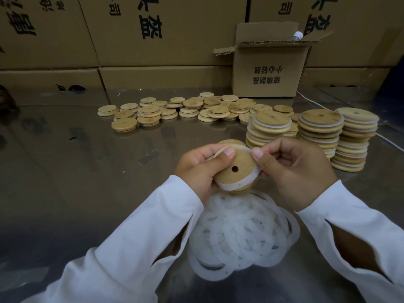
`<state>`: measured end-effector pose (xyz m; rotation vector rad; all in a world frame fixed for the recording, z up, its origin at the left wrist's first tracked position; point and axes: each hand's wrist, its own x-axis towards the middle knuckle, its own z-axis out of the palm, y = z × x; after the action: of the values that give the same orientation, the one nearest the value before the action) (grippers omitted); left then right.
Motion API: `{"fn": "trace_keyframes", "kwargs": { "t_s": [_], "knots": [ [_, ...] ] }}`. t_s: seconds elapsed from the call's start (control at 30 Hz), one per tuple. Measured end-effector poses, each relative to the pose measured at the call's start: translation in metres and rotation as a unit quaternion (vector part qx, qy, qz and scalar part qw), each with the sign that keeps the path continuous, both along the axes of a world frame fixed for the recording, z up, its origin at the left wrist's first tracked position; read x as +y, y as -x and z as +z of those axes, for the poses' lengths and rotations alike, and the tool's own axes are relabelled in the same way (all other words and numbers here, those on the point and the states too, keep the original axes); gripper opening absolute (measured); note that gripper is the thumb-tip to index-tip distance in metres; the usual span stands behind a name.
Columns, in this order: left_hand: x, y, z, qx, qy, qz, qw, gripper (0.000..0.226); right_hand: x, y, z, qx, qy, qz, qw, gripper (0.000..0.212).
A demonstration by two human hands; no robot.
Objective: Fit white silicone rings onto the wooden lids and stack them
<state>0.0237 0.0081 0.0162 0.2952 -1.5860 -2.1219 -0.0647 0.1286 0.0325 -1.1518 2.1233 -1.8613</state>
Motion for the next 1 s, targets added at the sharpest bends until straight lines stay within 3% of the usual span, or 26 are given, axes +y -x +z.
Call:
{"fn": "trace_keyframes", "kwargs": {
  "t_s": [0.27, 0.47, 0.83, 1.0],
  "knots": [
    [0.004, 0.001, -0.003, -0.016, 0.099, 0.082, 0.992, 0.011, -0.003, -0.013, -0.006, 0.090, -0.007, -0.082, 0.993, 0.014],
    [0.003, 0.001, 0.000, 0.000, 0.079, 0.123, 0.989, 0.011, -0.004, -0.010, -0.010, 0.106, -0.004, -0.104, 0.989, 0.011],
    [0.003, -0.001, -0.002, 0.028, 0.082, 0.091, 0.992, 0.019, -0.002, -0.003, -0.011, 0.163, -0.045, -0.100, 0.980, 0.007],
    [0.000, -0.003, 0.002, 0.022, 0.104, 0.084, 0.991, 0.022, -0.001, 0.001, -0.008, 0.145, -0.060, -0.084, 0.984, 0.017]
  ]
}}
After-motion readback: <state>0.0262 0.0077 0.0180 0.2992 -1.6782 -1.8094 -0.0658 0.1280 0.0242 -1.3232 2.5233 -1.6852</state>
